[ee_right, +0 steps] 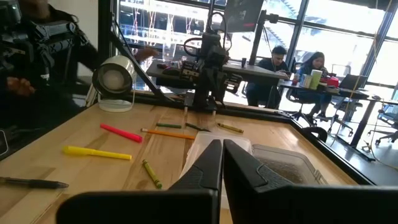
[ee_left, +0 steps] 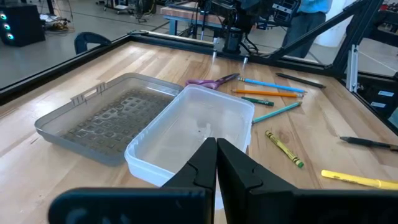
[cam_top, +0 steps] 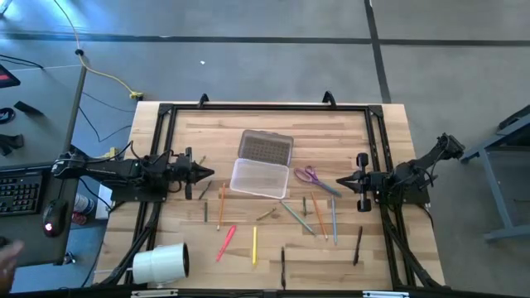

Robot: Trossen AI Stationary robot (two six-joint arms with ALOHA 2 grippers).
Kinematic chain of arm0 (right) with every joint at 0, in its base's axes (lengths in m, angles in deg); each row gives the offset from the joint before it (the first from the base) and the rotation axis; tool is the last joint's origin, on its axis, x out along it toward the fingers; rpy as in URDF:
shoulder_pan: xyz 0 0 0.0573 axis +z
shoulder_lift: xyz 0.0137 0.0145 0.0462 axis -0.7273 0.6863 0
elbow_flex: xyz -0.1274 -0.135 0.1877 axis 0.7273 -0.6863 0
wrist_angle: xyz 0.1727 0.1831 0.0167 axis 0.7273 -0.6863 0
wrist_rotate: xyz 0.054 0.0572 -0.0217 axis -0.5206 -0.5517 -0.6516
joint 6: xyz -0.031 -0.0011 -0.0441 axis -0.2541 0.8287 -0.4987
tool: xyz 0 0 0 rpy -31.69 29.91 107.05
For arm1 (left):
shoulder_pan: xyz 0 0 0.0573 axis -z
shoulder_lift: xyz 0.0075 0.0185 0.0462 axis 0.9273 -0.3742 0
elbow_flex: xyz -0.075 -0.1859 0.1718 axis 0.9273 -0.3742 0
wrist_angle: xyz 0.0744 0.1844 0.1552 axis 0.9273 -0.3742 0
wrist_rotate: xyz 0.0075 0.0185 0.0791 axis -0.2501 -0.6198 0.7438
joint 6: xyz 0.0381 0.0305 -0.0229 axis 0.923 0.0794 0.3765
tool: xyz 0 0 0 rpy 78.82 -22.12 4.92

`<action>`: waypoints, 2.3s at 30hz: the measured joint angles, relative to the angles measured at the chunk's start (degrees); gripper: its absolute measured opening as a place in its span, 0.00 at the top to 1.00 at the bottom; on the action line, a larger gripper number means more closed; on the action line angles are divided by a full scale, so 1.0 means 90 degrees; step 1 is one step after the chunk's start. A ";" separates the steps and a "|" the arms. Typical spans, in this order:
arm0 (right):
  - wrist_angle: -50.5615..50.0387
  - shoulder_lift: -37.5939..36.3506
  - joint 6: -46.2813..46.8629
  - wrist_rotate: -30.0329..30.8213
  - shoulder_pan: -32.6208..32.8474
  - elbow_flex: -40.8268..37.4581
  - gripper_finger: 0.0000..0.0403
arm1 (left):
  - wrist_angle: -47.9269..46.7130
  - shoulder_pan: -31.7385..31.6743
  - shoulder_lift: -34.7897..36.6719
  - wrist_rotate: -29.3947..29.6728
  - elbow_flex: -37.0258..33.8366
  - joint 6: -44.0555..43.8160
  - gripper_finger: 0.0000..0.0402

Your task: Pick & place school supplies into a supply box

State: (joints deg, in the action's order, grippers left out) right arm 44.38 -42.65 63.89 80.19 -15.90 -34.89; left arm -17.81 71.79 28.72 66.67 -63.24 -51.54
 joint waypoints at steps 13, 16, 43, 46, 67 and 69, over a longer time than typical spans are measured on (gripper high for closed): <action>0.0000 0.0002 0.0000 0.0001 -0.0002 0.0000 1.00 | 0.0000 0.0000 0.0001 -0.0002 0.0000 0.0000 0.88; 0.0000 0.0000 0.0000 0.0002 -0.0002 0.0000 1.00 | 0.0000 0.0000 0.0000 -0.0002 -0.0001 0.0000 0.88; -0.0001 0.0000 0.0001 0.0001 -0.0001 0.0000 1.00 | 0.0000 0.0000 0.0000 -0.0001 -0.0001 0.0000 0.88; 0.0000 0.0002 0.0000 0.0002 -0.0002 0.0000 1.00 | -0.0002 0.0000 0.0000 -0.0002 0.0000 0.0000 0.88; 0.0000 0.0001 -0.0089 0.0002 -0.0002 0.0000 1.00 | 0.0032 0.0000 0.0002 0.0001 -0.0005 -0.0833 0.88; 0.0000 0.0002 -0.0463 0.0002 -0.0001 0.0000 1.00 | 0.0021 0.0000 0.0002 -0.0018 -0.0005 -0.0967 0.88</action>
State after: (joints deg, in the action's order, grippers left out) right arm 44.38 -42.63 59.73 80.21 -15.91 -34.89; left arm -17.63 71.79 28.74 66.51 -63.28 -60.24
